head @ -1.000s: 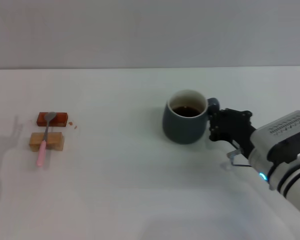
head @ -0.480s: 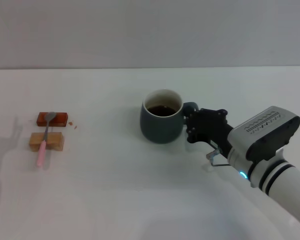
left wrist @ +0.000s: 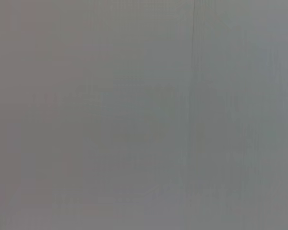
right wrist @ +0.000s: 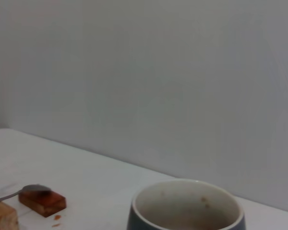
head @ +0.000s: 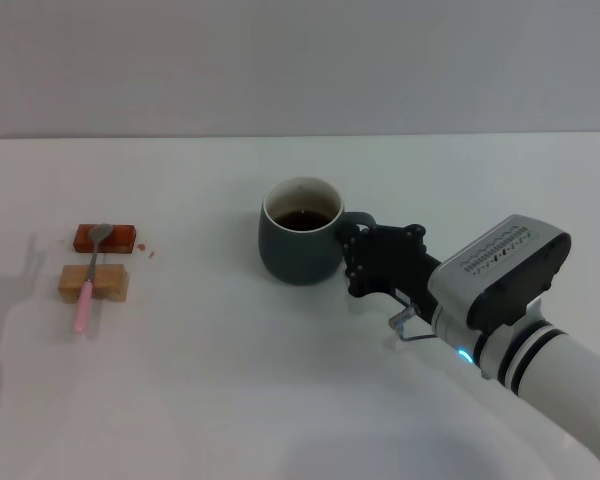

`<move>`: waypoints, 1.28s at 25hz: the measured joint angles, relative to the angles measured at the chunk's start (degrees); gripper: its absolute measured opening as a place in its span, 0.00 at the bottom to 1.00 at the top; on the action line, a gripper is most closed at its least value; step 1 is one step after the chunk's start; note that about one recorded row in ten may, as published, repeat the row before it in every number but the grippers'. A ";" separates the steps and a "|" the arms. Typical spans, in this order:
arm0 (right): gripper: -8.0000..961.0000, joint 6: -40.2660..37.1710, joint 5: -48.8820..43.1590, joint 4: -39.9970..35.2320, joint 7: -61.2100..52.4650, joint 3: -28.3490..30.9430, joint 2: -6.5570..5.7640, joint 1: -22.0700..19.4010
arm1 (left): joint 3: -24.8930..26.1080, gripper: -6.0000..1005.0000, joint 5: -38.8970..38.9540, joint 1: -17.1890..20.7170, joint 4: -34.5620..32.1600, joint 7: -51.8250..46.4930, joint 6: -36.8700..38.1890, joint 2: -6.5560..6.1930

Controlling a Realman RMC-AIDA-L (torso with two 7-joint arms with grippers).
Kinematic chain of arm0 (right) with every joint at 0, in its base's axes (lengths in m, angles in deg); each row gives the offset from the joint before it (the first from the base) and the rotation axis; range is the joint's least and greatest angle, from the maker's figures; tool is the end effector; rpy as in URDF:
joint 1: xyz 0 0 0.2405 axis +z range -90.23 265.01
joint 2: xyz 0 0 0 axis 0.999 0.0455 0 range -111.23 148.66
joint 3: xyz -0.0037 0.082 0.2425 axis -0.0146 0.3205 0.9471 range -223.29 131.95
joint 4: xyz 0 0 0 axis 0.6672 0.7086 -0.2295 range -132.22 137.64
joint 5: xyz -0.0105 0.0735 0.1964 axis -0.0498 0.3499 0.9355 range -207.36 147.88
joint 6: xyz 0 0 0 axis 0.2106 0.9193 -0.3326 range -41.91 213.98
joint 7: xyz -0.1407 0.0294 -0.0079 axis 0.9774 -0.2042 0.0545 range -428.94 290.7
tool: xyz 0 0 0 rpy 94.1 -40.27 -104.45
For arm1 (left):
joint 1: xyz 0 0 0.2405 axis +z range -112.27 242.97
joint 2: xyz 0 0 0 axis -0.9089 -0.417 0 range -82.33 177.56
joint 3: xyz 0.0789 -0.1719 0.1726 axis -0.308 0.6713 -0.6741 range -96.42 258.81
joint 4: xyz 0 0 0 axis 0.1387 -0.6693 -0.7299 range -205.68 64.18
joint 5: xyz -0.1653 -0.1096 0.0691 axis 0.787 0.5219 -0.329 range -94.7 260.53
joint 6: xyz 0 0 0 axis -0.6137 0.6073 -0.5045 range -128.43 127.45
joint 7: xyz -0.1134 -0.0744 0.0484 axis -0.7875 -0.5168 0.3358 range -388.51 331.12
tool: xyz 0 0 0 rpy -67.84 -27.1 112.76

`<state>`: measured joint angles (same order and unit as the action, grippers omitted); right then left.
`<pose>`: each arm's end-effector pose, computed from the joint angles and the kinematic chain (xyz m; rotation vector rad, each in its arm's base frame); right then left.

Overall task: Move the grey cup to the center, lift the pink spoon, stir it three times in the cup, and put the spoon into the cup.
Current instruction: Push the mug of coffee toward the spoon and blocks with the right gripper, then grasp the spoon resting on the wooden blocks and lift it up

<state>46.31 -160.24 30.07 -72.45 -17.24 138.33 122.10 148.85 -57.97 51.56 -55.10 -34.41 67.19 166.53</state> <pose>0.2194 0.3429 -0.1375 -2.2168 0.5027 0.5902 -0.3713 0.2869 0.0181 -1.3469 -0.6071 -0.6417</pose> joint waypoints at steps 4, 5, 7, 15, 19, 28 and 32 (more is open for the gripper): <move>0.01 0.02 -0.05 0.06 0.01 -0.72 0.00 0.39 | 0.01 0.82 0.00 0.00 -0.05 0.00 0.00 0.00; 0.01 0.01 -0.19 0.10 0.01 -0.95 0.00 0.56 | 0.01 0.82 0.00 0.00 -0.10 0.00 0.00 0.00; 0.01 0.01 -1.09 0.20 0.01 -1.27 0.01 0.74 | 0.02 0.82 0.00 0.00 -0.14 0.00 0.00 0.00; 0.01 -0.87 -4.13 0.51 0.02 -1.21 0.01 0.37 | 0.02 0.82 0.00 0.00 -0.43 0.00 -0.01 0.00; 0.01 -5.24 -4.18 0.50 0.27 -1.51 0.01 -1.49 | 0.02 0.82 0.04 0.07 -0.58 0.00 -0.06 0.00; 0.01 -28.20 -3.83 -3.24 0.53 1.28 -0.08 -11.37 | 0.02 0.82 0.12 0.18 -0.62 0.00 -0.19 0.00; 0.01 -32.10 -3.76 -5.27 0.71 4.69 -0.05 -14.05 | 0.01 0.82 0.08 0.49 -0.43 0.00 -0.18 0.00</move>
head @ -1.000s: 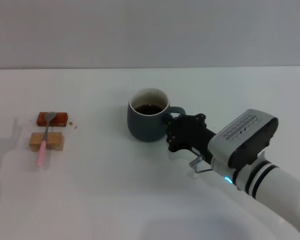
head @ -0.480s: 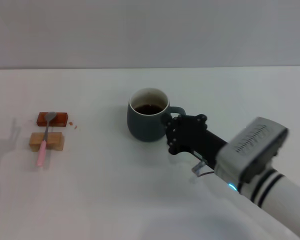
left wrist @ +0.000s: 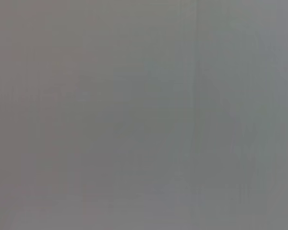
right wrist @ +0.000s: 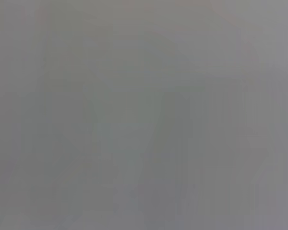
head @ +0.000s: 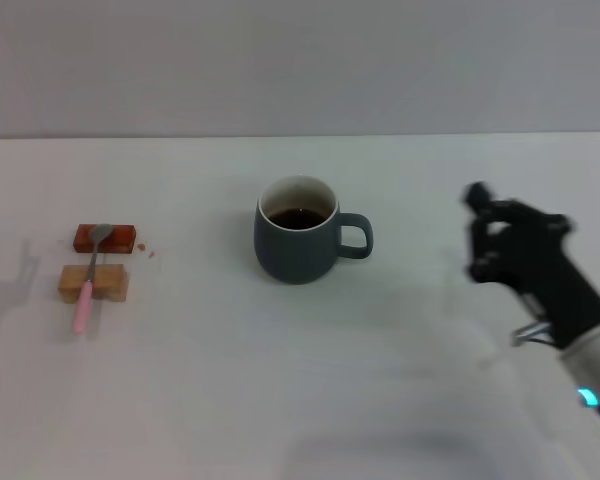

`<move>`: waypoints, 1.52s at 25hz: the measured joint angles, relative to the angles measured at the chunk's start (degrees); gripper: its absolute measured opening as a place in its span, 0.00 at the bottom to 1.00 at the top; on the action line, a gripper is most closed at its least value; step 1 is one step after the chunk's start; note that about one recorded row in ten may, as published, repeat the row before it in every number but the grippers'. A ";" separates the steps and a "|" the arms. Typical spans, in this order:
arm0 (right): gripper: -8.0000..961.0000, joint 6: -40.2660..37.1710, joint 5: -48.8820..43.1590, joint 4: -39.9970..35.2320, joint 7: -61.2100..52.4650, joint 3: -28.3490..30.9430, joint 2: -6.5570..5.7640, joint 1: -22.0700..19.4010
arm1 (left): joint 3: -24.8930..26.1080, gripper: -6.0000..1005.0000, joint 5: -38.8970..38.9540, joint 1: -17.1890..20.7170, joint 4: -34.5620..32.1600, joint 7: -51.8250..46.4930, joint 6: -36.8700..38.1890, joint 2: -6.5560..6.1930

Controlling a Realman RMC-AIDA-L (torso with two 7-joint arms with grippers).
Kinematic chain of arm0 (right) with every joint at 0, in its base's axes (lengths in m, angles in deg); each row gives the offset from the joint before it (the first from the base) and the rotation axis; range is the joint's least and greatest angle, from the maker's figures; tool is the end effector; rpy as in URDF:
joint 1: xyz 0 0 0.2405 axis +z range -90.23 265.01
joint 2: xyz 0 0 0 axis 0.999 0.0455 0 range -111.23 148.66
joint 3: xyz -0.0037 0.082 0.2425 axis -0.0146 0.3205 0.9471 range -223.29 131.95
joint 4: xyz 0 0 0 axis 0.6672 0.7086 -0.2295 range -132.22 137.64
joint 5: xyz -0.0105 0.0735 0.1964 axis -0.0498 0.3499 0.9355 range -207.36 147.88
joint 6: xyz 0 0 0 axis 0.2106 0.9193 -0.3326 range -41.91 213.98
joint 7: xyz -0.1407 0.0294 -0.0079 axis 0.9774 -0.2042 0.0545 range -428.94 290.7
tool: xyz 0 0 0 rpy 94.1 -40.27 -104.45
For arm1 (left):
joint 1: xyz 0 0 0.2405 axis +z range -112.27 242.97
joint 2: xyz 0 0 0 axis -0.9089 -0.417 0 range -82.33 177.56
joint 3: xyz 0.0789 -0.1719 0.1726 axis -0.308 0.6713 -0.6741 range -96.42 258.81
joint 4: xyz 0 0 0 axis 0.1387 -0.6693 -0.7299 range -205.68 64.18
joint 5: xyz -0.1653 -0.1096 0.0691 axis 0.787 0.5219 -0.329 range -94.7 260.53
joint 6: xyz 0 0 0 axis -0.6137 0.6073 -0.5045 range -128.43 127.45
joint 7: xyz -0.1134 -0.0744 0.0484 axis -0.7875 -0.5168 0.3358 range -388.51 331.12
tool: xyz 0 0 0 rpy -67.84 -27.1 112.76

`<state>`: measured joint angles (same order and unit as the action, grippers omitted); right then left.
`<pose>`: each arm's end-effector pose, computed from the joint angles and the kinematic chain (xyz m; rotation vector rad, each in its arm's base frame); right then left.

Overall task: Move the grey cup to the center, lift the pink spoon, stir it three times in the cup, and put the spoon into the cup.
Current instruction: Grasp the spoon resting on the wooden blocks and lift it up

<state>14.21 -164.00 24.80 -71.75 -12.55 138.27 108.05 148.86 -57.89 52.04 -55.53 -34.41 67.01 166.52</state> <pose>0.2603 0.2935 -0.0723 -1.8622 0.3704 0.9023 -0.3760 0.2826 0.0180 -1.3441 -0.6175 -0.6247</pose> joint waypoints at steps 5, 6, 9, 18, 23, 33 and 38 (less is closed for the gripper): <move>0.01 -1.82 0.17 -2.66 1.23 7.87 -0.13 -3.66 | -3.56 0.82 -0.17 2.82 3.27 -0.01 1.01 -0.13; 0.01 -2.24 0.19 -4.00 1.25 11.01 -0.22 -4.55 | -6.29 0.82 -0.37 4.59 5.29 -0.02 1.58 -0.34; 0.01 -2.52 0.21 -5.62 1.23 14.23 -0.25 -5.12 | -8.60 0.82 -0.41 6.01 6.56 -0.03 2.42 -0.41; 0.01 -2.05 0.24 -10.69 0.82 23.25 -0.31 -5.43 | -19.23 0.82 -0.04 9.98 10.18 3.35 2.98 -0.05; 0.01 -1.97 1.45 -11.39 0.79 25.06 -0.38 -5.46 | -20.96 0.82 0.04 10.63 12.22 4.90 -0.96 0.02; 0.01 -0.77 1.73 -12.14 0.75 25.44 -0.38 -5.33 | -22.22 0.80 0.10 10.46 11.79 5.03 -4.77 0.01; 0.01 -0.57 1.73 -12.16 0.73 25.48 -0.38 -5.20 | -21.88 0.80 0.65 9.93 11.62 5.05 -7.52 0.06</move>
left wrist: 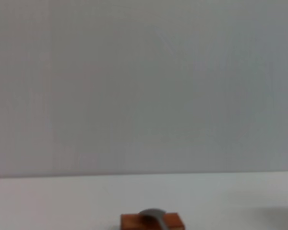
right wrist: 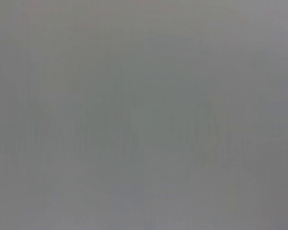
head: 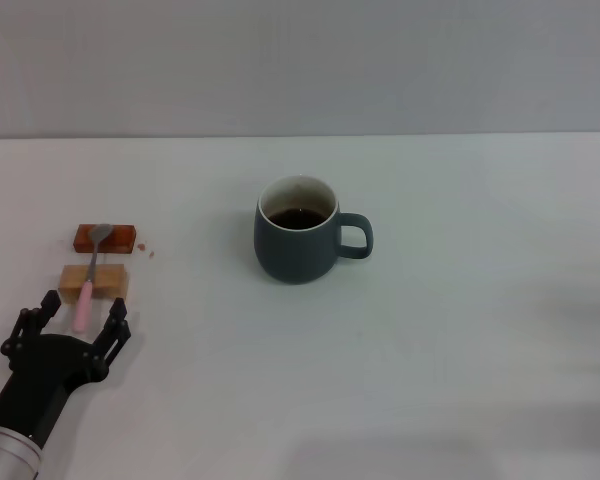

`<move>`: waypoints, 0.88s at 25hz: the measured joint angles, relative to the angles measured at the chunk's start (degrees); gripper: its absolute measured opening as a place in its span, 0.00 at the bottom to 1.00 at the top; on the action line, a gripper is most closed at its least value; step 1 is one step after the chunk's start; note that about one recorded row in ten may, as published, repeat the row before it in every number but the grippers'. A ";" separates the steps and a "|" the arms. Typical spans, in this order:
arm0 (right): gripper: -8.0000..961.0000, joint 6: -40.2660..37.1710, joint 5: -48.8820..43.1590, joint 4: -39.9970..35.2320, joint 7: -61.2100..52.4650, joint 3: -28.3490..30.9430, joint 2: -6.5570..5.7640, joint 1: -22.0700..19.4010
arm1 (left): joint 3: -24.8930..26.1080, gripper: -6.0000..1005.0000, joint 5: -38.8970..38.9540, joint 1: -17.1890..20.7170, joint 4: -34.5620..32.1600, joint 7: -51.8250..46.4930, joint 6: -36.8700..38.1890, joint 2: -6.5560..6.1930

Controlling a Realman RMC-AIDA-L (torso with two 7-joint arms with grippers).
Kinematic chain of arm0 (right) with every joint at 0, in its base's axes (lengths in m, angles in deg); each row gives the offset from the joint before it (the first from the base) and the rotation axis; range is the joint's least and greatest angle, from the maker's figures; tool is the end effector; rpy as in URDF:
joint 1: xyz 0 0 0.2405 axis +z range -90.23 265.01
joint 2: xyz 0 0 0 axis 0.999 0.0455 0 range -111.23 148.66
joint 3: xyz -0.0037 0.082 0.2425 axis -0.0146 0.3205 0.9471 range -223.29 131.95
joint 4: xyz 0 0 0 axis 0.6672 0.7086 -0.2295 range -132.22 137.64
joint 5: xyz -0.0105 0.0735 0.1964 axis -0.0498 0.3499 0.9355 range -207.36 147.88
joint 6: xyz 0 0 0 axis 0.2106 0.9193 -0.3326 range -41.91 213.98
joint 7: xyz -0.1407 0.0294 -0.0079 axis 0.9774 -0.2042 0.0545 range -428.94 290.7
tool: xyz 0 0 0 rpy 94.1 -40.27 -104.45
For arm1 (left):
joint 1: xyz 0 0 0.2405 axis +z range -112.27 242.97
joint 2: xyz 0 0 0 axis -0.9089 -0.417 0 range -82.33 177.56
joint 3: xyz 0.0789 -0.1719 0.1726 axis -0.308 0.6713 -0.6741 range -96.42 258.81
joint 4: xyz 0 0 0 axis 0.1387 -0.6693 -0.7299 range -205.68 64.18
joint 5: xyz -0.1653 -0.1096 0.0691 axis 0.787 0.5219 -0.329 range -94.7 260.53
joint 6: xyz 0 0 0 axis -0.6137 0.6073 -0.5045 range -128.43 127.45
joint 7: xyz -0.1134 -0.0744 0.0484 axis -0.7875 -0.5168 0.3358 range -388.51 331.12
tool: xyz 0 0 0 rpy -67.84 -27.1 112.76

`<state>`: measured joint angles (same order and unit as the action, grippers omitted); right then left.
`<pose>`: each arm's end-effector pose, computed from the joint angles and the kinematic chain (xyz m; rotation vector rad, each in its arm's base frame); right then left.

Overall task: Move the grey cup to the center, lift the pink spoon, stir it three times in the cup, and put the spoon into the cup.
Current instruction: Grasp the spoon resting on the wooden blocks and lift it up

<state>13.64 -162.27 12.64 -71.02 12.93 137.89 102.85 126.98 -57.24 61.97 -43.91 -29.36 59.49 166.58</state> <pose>0.3748 0.2779 0.0157 -1.3782 0.5269 0.5676 -0.3493 0.2293 -0.0641 -1.6947 -0.6985 -0.5758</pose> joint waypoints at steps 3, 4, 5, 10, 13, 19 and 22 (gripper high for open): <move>0.01 0.00 0.00 0.00 -0.01 0.02 0.00 0.01 | -0.08 0.80 1.94 -0.49 -0.48 0.01 -0.65 -0.03; 0.01 0.00 0.00 0.01 -0.02 0.00 0.00 0.01 | -0.24 0.79 2.40 -0.62 -0.69 0.02 -0.80 -0.04; 0.01 0.00 0.00 0.03 -0.02 -0.03 0.00 0.01 | -0.39 0.79 2.66 -0.70 -0.82 0.02 -0.91 -0.04; 0.01 0.00 0.00 0.07 -0.03 -0.58 0.02 0.01 | -0.73 0.79 2.67 -0.77 -0.85 0.07 -1.01 -0.05; 0.01 -0.01 0.00 0.30 -0.03 -0.60 0.04 0.00 | -1.42 0.78 2.57 -0.96 -0.85 0.11 -1.01 -0.06; 0.01 -0.02 -0.06 0.36 -0.03 -0.60 0.08 -0.09 | -2.92 0.78 2.57 -1.37 -0.85 2.85 -0.66 -0.08; 0.01 -0.03 -0.21 0.41 -0.03 -0.60 0.09 -0.19 | -3.21 0.77 2.97 -1.27 -0.31 5.98 -0.53 0.08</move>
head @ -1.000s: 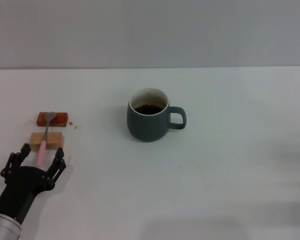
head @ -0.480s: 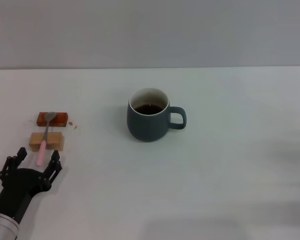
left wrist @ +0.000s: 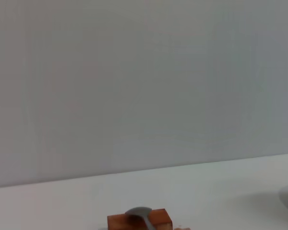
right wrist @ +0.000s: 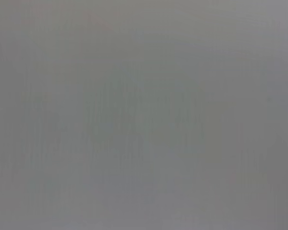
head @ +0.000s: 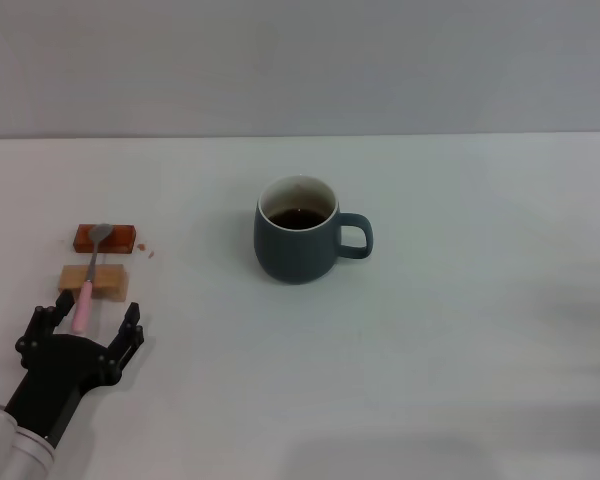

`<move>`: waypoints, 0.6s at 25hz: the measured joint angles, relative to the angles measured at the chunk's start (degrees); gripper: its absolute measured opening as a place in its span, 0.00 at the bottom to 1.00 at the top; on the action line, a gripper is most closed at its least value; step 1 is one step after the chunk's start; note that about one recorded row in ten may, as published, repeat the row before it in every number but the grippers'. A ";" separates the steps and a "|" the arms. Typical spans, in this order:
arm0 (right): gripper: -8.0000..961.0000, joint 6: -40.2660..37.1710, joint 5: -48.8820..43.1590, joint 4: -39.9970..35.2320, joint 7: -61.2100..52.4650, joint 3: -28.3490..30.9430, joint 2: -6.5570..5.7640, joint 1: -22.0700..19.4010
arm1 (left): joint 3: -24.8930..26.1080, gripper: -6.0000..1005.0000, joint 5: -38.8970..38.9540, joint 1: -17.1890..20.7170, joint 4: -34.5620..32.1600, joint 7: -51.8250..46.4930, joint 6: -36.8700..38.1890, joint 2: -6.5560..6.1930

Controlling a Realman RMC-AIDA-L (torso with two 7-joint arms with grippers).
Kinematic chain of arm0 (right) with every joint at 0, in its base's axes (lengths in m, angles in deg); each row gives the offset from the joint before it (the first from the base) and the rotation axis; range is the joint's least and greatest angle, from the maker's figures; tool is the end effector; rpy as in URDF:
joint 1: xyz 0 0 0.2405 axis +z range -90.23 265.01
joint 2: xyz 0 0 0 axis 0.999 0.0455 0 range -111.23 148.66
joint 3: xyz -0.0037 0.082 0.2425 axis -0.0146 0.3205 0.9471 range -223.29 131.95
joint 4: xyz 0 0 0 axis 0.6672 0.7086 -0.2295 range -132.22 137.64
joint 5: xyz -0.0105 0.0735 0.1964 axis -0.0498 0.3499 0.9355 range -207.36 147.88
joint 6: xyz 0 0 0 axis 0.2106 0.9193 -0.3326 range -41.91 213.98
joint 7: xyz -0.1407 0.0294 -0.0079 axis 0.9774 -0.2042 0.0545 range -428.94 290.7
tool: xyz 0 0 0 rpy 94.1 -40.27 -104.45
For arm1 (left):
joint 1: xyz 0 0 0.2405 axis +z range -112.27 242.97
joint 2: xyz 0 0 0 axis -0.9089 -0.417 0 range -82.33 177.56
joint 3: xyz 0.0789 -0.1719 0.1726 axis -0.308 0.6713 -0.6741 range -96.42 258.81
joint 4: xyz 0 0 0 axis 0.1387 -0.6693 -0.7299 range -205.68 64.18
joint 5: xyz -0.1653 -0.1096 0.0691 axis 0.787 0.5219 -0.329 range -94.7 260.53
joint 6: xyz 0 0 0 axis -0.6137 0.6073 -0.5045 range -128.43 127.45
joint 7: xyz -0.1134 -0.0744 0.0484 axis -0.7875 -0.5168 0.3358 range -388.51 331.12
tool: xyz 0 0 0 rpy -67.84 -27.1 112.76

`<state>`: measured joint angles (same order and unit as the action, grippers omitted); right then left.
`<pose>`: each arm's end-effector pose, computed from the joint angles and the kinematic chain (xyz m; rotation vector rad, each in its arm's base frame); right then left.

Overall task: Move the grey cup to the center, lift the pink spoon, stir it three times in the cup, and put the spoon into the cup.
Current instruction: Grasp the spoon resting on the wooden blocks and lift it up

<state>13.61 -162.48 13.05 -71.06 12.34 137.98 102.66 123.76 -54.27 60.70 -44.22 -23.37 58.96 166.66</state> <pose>0.3725 0.2776 0.0128 -1.3898 0.5262 0.5756 -0.3455 0.2316 -0.0711 -1.7442 -0.6203 -0.5078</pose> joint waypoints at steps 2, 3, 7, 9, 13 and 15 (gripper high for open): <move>0.01 -0.02 -0.01 0.05 0.01 0.00 0.00 -0.08 | -0.03 0.77 0.09 0.02 0.15 0.20 0.01 0.03; 0.01 -0.03 -0.01 0.05 0.00 0.00 0.00 -0.10 | -0.03 0.77 0.16 -0.02 0.16 0.18 0.03 0.04; 0.01 -0.06 -0.01 0.05 0.00 0.00 0.00 -0.16 | 0.10 0.77 0.34 -0.03 0.18 0.15 0.04 0.04; 0.01 -0.06 -0.04 0.05 0.00 0.00 0.00 -0.17 | 0.19 0.76 0.44 -0.08 0.19 0.07 -0.10 0.01; 0.01 -0.06 -0.16 0.03 0.00 0.00 0.00 -0.24 | 0.02 0.76 2.21 -0.15 0.19 0.04 -0.30 0.06; 0.01 -0.06 -0.21 0.03 0.00 0.00 0.00 -0.24 | -0.27 0.76 3.56 -0.23 0.19 0.03 -0.31 0.08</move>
<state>13.55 -162.68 13.08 -71.05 12.34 137.98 102.42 123.49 -50.70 60.47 -44.03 -23.34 58.65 166.74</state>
